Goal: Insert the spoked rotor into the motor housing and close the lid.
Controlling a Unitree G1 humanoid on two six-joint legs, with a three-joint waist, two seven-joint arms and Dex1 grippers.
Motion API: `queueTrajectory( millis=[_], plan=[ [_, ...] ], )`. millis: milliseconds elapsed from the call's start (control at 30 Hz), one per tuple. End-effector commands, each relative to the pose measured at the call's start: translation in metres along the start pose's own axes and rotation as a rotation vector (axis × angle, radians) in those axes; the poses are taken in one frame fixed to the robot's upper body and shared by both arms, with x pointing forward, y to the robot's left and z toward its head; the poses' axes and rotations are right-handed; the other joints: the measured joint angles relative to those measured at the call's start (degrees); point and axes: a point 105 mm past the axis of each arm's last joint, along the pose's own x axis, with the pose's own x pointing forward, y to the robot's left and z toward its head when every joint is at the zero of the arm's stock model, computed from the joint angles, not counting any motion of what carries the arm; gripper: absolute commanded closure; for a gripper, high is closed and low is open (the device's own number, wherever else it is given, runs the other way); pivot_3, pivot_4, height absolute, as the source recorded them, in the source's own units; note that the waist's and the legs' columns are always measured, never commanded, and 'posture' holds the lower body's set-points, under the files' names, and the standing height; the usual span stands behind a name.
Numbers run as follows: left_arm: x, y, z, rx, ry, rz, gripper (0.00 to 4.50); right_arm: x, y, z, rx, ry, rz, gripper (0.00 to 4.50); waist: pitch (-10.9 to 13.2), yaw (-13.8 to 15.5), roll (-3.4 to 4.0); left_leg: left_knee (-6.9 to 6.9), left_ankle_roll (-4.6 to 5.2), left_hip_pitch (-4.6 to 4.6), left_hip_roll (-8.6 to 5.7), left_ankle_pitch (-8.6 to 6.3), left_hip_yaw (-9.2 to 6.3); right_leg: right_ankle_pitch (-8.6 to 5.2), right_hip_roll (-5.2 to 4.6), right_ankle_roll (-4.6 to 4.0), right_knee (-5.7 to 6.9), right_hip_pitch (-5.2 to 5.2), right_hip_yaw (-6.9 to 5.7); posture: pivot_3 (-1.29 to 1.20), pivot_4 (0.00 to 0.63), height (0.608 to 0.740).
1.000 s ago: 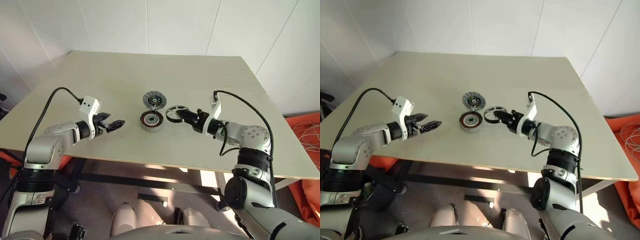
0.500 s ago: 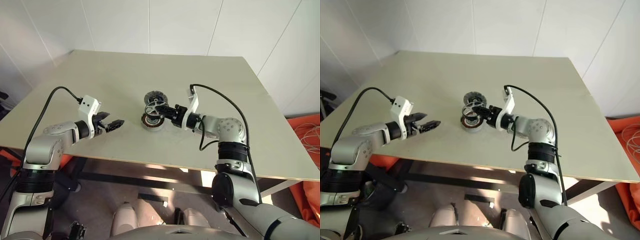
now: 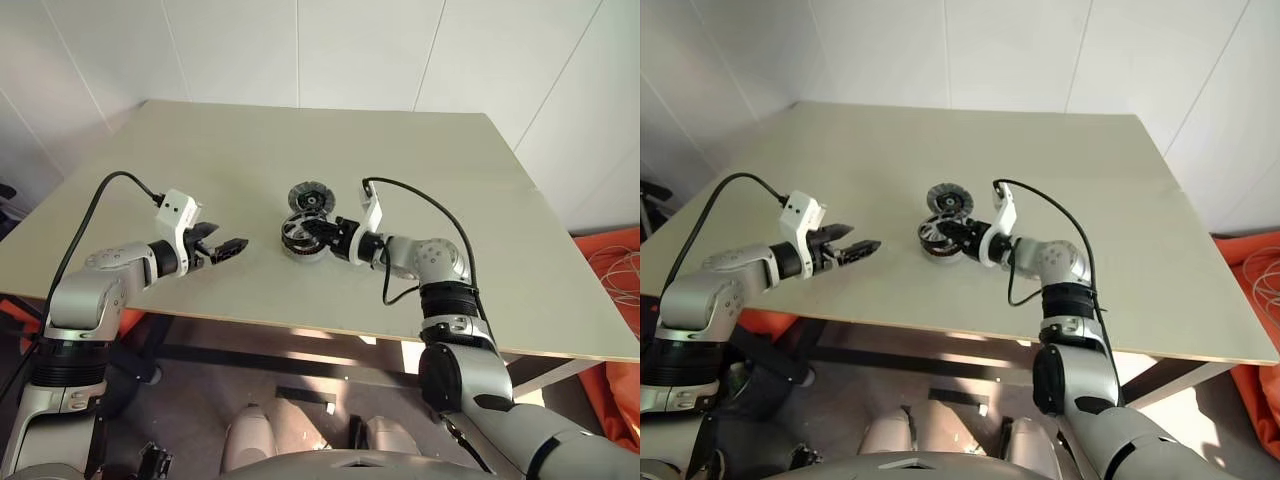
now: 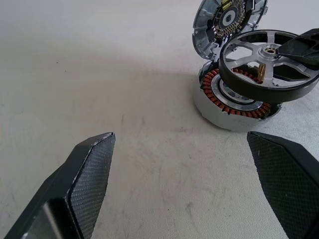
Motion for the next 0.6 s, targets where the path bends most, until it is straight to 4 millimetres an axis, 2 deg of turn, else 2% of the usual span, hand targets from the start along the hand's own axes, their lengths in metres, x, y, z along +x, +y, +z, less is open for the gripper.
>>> queueTrajectory(
  millis=[33, 167, 300, 600],
  plan=[
    [-0.005, 0.001, 0.014, 0.039, -0.038, 0.010, 0.00, 0.008, 0.018, 0.011, -0.045, -0.026, 0.059, 3.24, 0.0, 0.0, 0.00, 0.00, 0.01, 0.00, 0.00, 0.00, 0.00, 0.00, 0.00, 0.00, 0.00, 0.00, 0.00, 0.00, 0.000, 0.740],
    [-0.006, 0.001, 0.013, 0.040, -0.037, 0.012, 0.00, 0.012, 0.017, 0.017, -0.053, -0.043, 0.049, 3.24, 0.0, 0.0, 0.00, 0.00, 0.00, -0.02, 0.00, 0.00, 0.00, 0.05, 0.00, -0.08, -0.01, -0.01, 0.00, 0.00, 0.000, 0.740],
    [-0.007, 0.002, 0.013, 0.041, -0.037, 0.017, 0.00, 0.015, 0.016, 0.015, -0.054, -0.037, 0.050, 3.24, 0.0, 0.0, 0.00, 0.00, 0.01, -0.04, 0.00, 0.00, 0.00, 0.06, 0.00, -0.10, -0.01, -0.01, -0.01, 0.00, 0.000, 0.740],
    [-0.008, 0.001, 0.013, 0.044, -0.035, 0.018, 0.00, 0.011, -0.001, 0.013, -0.043, -0.036, -0.003, 3.24, 0.0, 0.0, 0.00, 0.01, 0.02, -0.03, 0.00, -0.01, 0.00, 0.06, 0.00, -0.11, 0.00, -0.02, -0.01, 0.00, 0.000, 0.740]
  ],
)
